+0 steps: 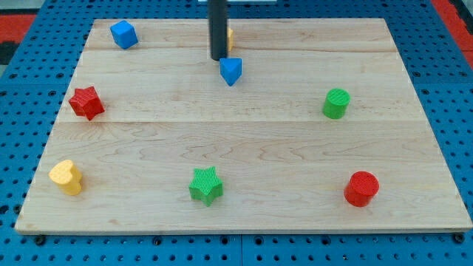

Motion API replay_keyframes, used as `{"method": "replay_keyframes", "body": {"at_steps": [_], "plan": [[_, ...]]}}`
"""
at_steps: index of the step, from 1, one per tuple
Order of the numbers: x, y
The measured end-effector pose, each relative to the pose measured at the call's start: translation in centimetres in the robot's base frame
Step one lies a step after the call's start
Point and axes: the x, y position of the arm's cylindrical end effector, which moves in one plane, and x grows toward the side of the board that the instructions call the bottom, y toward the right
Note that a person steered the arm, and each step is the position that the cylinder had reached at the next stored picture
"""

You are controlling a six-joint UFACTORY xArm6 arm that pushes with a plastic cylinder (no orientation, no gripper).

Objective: Move the yellow blocks towards the top right of the board

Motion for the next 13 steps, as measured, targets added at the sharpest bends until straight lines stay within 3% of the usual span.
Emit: {"method": "replay_keyframes", "body": {"at_steps": [1,2,3,4,7,8,10,12,13], "plan": [[-2.0,-0.7],[-2.0,6.2],[-2.5,-0.9],[-4.2,1.0],[-4.5,16.9],[-3.2,15.8],[15.8,4.0],[30.4,-15.1],[31.9,-21.2]]}}
